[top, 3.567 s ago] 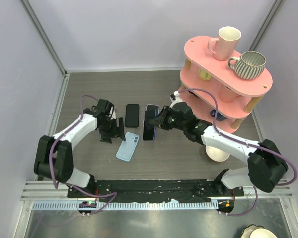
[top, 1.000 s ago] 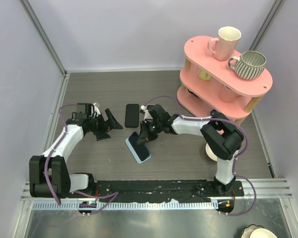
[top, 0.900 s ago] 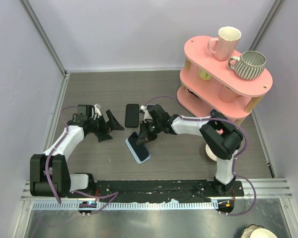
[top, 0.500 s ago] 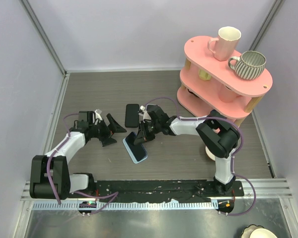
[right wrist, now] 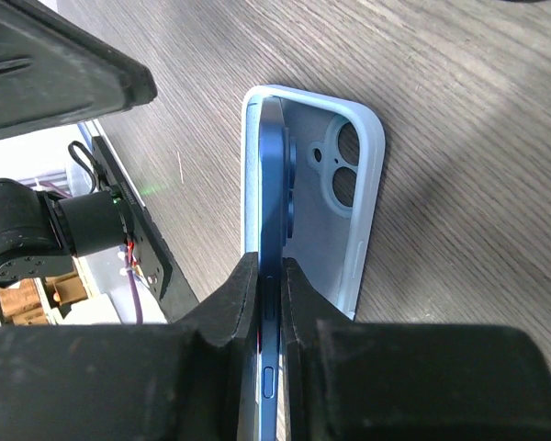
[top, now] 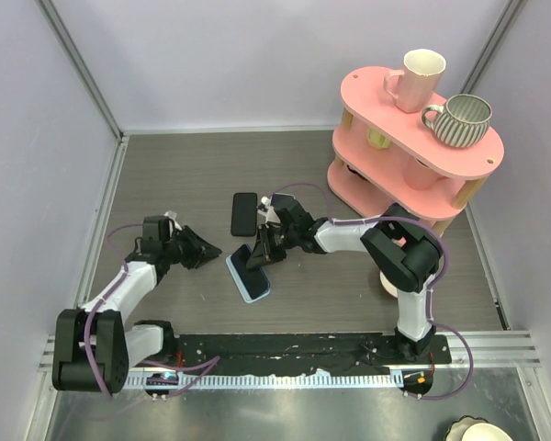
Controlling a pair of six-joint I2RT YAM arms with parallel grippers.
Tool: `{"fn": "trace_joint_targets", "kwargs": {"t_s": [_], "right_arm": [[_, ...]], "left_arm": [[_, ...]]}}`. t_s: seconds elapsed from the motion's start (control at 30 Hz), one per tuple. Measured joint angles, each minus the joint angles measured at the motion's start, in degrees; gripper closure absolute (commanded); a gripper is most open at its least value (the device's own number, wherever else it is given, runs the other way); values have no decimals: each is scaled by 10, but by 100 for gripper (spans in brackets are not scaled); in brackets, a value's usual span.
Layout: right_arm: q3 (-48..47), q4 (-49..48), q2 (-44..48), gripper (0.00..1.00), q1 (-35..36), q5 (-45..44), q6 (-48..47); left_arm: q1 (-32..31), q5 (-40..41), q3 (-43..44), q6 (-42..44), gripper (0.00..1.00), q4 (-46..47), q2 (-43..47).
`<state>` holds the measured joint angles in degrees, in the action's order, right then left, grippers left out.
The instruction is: Put the phone into the phone case
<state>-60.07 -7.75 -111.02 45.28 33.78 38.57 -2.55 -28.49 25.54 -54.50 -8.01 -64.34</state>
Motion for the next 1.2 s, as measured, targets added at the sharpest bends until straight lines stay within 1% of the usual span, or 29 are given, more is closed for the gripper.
{"fn": "trace_joint_targets", "kwargs": {"t_s": [0.03, 0.2, 0.37, 0.5, 0.67, 0.83, 0.93, 1.07, 1.2], "right_arm": [[0, -1, 0, 86, 0, 0, 2], [5, -12, 0, 86, 0, 0, 11], [8, -19, 0, 86, 0, 0, 22], [12, -28, 0, 87, 0, 0, 30], [20, -46, 0, 87, 0, -2, 43], [25, -60, -2, 87, 1, -2, 59], [25, -65, -5, 87, 0, -3, 68], [25, -72, -9, 87, -3, -4, 78], [25, -75, -10, 83, -4, -6, 81]], "left_arm": [[0, 6, 0, 0, 100, -2, -3], [-10, 51, 1, 5, 100, -26, -31], [-49, 100, 0, 9, 100, -48, -49], [-73, 120, 0, 9, 100, -50, -68], [-82, 118, -1, 3, 100, -29, -80], [-83, 85, -18, -24, 100, 44, -104], [-85, 73, -19, -27, 100, 71, -120], [-85, 66, -22, -28, 100, 90, -127], [-86, 68, -25, -26, 100, 92, -122]]}}
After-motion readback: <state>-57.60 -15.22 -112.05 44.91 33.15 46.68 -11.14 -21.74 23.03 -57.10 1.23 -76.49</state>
